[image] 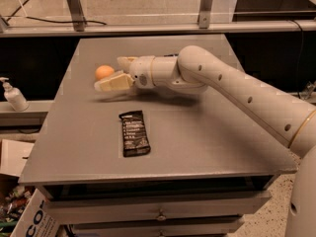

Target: Move orange near rxbar blueberry

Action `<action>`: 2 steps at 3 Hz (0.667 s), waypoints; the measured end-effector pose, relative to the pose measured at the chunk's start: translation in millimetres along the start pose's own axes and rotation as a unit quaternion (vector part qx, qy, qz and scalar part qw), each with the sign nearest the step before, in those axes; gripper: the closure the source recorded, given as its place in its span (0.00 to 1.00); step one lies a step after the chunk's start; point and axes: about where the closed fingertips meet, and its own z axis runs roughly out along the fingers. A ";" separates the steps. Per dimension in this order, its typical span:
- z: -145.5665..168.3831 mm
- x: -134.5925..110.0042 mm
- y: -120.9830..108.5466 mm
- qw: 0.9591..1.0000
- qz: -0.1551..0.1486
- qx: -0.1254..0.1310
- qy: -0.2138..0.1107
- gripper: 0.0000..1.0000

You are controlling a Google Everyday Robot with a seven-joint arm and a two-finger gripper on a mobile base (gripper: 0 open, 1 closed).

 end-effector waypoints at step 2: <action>10.8 7.7 7.0 1.000 0.011 0.000 0.009 0.64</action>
Offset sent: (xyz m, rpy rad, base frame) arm -0.0094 0.0126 -0.0157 -0.0231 0.0435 -0.0056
